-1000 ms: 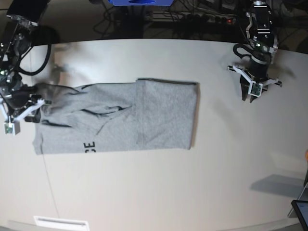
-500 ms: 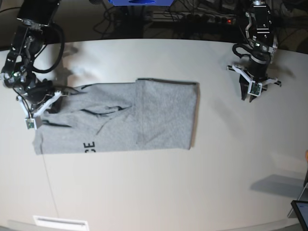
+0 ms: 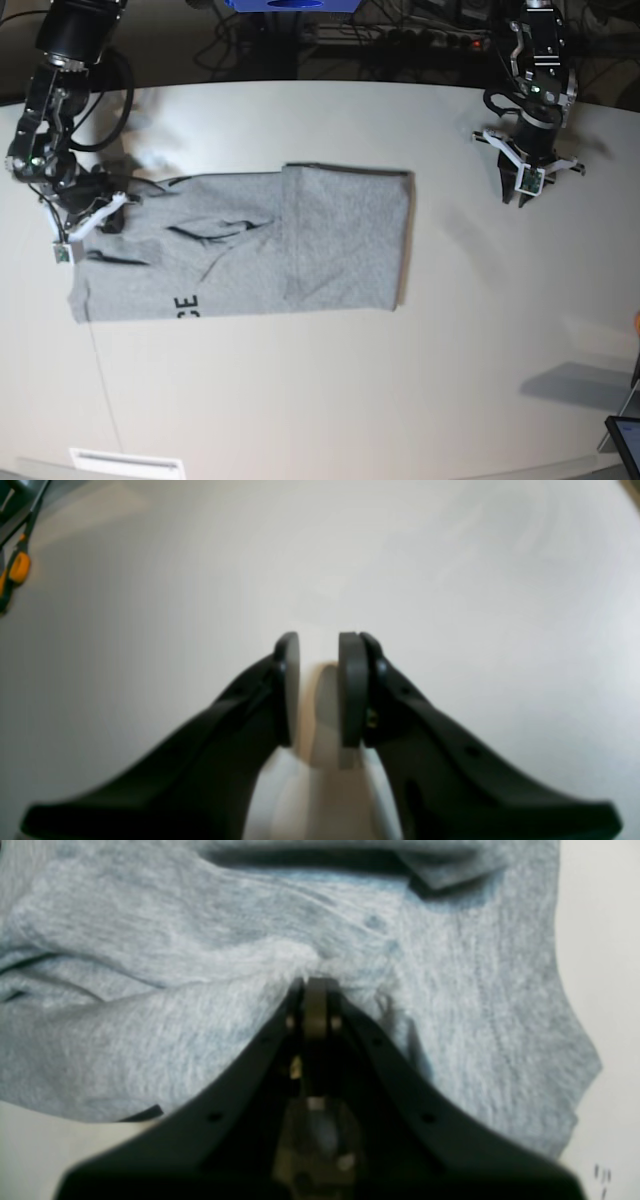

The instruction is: Fold the T-shirt properly

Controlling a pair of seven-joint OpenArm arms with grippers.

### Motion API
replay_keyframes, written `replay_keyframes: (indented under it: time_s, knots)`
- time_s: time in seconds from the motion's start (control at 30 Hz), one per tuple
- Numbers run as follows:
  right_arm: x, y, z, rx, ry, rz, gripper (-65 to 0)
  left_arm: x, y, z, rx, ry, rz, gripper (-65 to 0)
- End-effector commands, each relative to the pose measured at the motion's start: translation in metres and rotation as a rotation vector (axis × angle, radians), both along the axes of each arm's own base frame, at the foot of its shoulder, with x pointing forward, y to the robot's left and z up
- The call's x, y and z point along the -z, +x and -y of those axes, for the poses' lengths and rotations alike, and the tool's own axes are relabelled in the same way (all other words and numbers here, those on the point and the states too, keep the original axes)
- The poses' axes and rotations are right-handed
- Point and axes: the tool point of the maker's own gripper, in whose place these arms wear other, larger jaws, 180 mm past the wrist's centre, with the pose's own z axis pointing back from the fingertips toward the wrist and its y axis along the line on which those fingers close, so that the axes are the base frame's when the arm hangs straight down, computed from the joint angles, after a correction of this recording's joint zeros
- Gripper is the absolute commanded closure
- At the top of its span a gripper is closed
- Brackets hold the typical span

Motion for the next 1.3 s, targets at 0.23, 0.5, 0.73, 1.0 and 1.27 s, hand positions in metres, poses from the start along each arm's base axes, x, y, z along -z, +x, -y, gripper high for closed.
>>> replay_keyframes:
  time_s: [0.23,0.5,0.73,1.0,1.27]
  knots:
    - [-0.058,0.024,-0.012,-0.096,-0.084,0.16,-1.5,-0.017,0.012,0.001,0.014,0.0,0.063,-13.6]
    - [-0.11,0.038,0.02,-0.088,-0.206,0.28,-1.7,-0.03,0.04,0.017,-0.002,-0.054,0.142,-14.1]
    - [-0.1,0.029,0.096,0.106,-0.204,0.233,-21.0,-0.013,0.061,0.043,0.052,-0.096,0.115,-14.1]
    - [-0.072,0.031,0.106,0.007,-0.176,0.139,-33.2,0.002,0.078,0.069,0.109,-0.126,0.082,-14.1]
    - [-0.052,0.024,0.138,0.072,-0.082,0.047,-33.8,0.001,0.083,0.076,0.131,-0.122,0.086,-14.1]
